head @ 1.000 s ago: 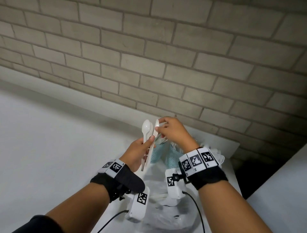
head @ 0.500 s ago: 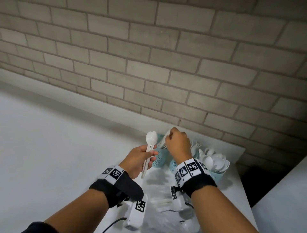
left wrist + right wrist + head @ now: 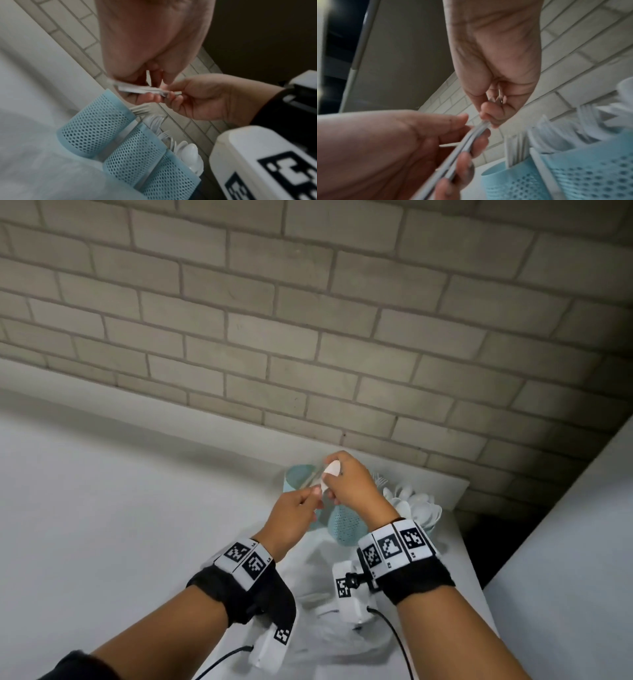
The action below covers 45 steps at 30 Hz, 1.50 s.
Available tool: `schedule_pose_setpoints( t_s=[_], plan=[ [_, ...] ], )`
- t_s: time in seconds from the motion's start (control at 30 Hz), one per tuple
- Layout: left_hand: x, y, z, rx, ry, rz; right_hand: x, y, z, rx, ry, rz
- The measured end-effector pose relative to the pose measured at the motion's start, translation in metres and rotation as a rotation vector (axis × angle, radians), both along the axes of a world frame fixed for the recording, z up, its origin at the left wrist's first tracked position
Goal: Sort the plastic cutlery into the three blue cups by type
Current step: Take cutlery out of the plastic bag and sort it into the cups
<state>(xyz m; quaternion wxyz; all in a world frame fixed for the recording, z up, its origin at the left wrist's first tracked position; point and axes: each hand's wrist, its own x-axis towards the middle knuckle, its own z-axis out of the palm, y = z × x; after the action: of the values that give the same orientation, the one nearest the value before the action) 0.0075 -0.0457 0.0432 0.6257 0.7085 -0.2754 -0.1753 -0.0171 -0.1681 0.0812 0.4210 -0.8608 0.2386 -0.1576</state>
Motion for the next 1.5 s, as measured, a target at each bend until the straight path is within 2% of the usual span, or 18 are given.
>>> schedule_pose_setpoints(
  t_s=[0.13,0.27,0.43,0.53,0.63,0.67,0.77,0.83,0.97,1.1,1.2,1.27,1.3,1.37,1.43,1.47,1.5],
  plan=[
    [-0.013,-0.008,-0.002,0.052,0.085,-0.156,-0.031,-0.022,0.002,0.140,-0.079,-0.146],
    [-0.023,-0.015,-0.006,0.040,0.186,-0.235,-0.064,-0.054,0.014,0.159,-0.167,-0.318],
    [-0.036,-0.024,-0.010,-0.002,0.243,-0.221,-0.097,-0.075,0.027,0.041,-0.179,-0.380],
    [-0.038,-0.024,-0.014,0.040,0.237,-0.197,-0.112,-0.081,0.036,-0.153,-0.270,-0.467],
    [-0.036,-0.018,-0.022,0.242,0.150,-0.274,-0.125,-0.082,0.044,-0.387,-0.340,-0.617],
    [-0.036,-0.015,-0.026,0.358,0.066,-0.334,-0.128,-0.081,0.044,-0.439,-0.348,-0.648],
    [-0.036,-0.008,-0.038,0.682,-0.330,-0.454,-0.129,-0.078,0.037,-0.609,-0.274,-0.673],
    [-0.038,-0.002,-0.041,0.798,-0.429,-0.499,-0.127,-0.078,0.029,-0.705,-0.147,-0.668],
    [-0.041,0.008,-0.051,0.964,-0.504,-0.623,-0.120,-0.073,0.008,-0.740,0.067,-0.603],
    [-0.045,0.012,-0.051,1.000,-0.593,-0.639,-0.113,-0.067,-0.024,-0.820,0.287,-0.412],
    [-0.046,0.014,-0.050,0.989,-0.619,-0.642,-0.112,-0.067,-0.033,-0.738,0.368,-0.357],
    [-0.045,0.015,-0.052,0.998,-0.621,-0.627,-0.110,-0.064,-0.030,-0.716,0.353,-0.386],
    [-0.046,0.015,-0.053,1.016,-0.625,-0.625,-0.110,-0.060,-0.027,-0.730,0.280,-0.419],
    [-0.049,0.015,-0.057,1.079,-0.631,-0.633,-0.108,-0.049,-0.021,-0.782,0.025,-0.440],
    [-0.053,0.014,-0.060,1.113,-0.652,-0.609,-0.106,-0.035,-0.018,-0.683,-0.138,-0.267],
    [-0.055,0.014,-0.062,1.106,-0.656,-0.585,-0.105,-0.027,-0.017,-0.562,-0.134,-0.131],
    [-0.056,0.013,-0.062,1.091,-0.652,-0.562,-0.104,-0.018,-0.017,-0.446,-0.044,0.003]
  ],
)
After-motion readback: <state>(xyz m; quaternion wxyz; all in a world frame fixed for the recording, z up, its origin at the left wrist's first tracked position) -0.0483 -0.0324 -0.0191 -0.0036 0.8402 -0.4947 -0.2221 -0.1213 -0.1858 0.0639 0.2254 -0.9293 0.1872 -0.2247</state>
